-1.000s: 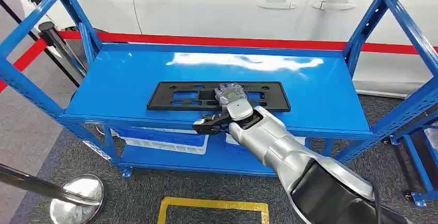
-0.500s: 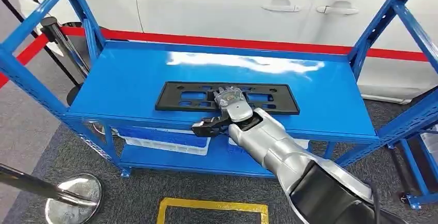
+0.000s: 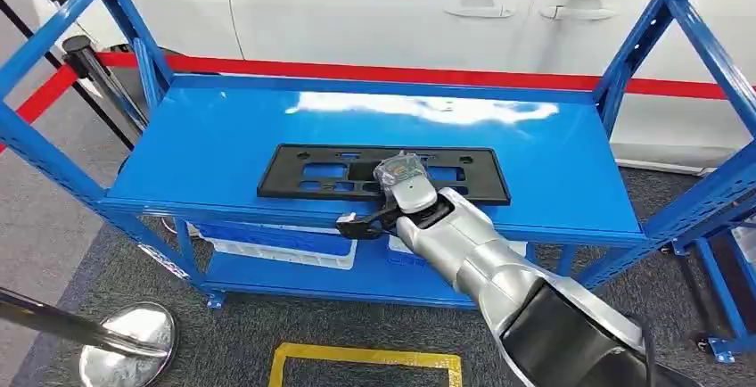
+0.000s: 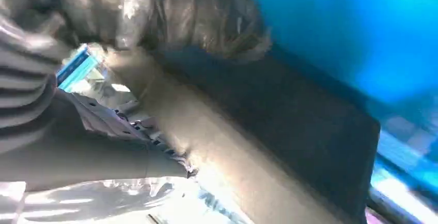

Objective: Take the parts from the cabinet and place them on the table.

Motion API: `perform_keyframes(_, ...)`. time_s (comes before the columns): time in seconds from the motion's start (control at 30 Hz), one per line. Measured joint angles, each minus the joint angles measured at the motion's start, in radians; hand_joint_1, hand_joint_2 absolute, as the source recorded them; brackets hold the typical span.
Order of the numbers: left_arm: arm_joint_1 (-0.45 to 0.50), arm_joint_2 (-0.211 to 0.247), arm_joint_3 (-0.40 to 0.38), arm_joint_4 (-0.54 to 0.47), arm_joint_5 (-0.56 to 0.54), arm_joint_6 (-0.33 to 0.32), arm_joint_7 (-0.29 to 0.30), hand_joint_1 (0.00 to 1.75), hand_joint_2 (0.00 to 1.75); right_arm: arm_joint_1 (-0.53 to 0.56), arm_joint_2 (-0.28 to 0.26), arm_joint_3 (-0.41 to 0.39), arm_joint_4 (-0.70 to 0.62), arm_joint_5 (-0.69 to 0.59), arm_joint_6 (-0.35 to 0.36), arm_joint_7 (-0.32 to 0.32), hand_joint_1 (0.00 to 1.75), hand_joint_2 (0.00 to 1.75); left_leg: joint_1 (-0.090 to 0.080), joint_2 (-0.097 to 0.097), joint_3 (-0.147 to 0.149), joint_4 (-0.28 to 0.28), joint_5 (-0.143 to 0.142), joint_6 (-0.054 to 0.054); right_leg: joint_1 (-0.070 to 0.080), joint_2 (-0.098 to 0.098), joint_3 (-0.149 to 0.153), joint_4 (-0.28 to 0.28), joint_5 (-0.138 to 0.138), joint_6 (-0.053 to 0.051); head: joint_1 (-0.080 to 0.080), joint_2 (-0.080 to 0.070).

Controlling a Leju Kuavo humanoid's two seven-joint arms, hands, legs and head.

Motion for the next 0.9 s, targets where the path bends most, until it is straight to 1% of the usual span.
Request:
perform_keyframes(0.1, 0.0, 0.0, 0.0, 0.0, 0.0, 0.0, 0.0, 0.0, 0.0, 0.0, 0.0, -0.002, 0.0, 0.0, -0.001, -0.001, 1.75, 1.75, 0.0, 0.0, 0.002, -0.003, 0.001, -0.005, 0.004, 0.0, 0.0, 0.0, 0.0, -0.001, 0.0, 0.0)
perform_keyframes(0.27, 0.0, 0.0, 0.0, 0.0, 0.0, -0.002, 0.0, 0.0, 0.0, 0.0, -0.002, -0.003, 0.0, 0.012, -0.011, -0.004, 1.75, 1.75, 0.001, 0.0, 0.002, -0.003, 0.002, -0.007, 0.005, 0.0, 0.001, 0.0, 0.0, -0.002, 0.0, 0.0)
perform_keyframes(0.47, 0.001, 0.0, 0.0, 0.0, 0.004, -0.003, 0.006, 0.0, 0.0, -0.005, -0.003, -0.007, -0.012, 0.041, -0.073, -0.013, 1.75, 1.75, 0.0, 0.0, 0.001, -0.003, 0.002, -0.007, 0.004, 0.0, 0.002, 0.0, 0.001, -0.003, 0.0, 0.0)
perform_keyframes(0.5, 0.001, 0.0, 0.0, 0.0, 0.006, -0.003, 0.008, 0.0, 0.0, -0.01, -0.004, -0.008, -0.02, 0.047, -0.08, -0.014, 1.75, 1.75, 0.0, 0.0, 0.001, -0.002, 0.002, -0.007, 0.004, 0.0, 0.002, 0.0, 0.002, -0.004, 0.0, 0.0)
perform_keyframes(0.57, 0.001, 0.0, 0.004, 0.0, 0.013, -0.002, 0.008, 0.0, 0.0, -0.039, -0.008, -0.015, -0.041, 0.056, -0.084, -0.02, 1.75, 1.75, 0.0, 0.0, -0.001, -0.002, 0.002, -0.008, 0.004, 0.0, 0.0, 0.0, 0.003, -0.005, 0.0, 0.0)
perform_keyframes(0.63, 0.001, 0.0, 0.01, 0.0, 0.016, -0.001, 0.008, 0.0, 0.0, -0.095, -0.014, -0.022, -0.067, 0.069, -0.077, -0.03, 1.75, 1.75, 0.0, 0.001, -0.003, -0.001, 0.003, -0.008, 0.004, 0.0, -0.002, 0.0, 0.004, -0.005, 0.0, 0.0)
perform_keyframes(0.77, 0.002, 0.0, 0.018, 0.0, 0.024, 0.0, 0.01, 0.0, 0.0, -0.205, -0.021, -0.042, -0.124, 0.087, -0.043, -0.048, 1.75, 1.75, 0.0, 0.0, -0.003, -0.001, 0.003, -0.008, 0.004, 0.0, -0.003, 0.0, 0.003, -0.005, 0.0, 0.0)
perform_keyframes(0.9, 0.001, 0.0, 0.024, 0.0, 0.024, -0.009, 0.015, 0.0, 0.0, -0.256, -0.026, -0.051, -0.166, 0.095, -0.034, -0.062, 1.75, 1.75, 0.0, 0.0, -0.004, -0.001, 0.003, -0.008, 0.004, 0.0, -0.003, 0.0, 0.003, -0.005, 0.0, 0.0)
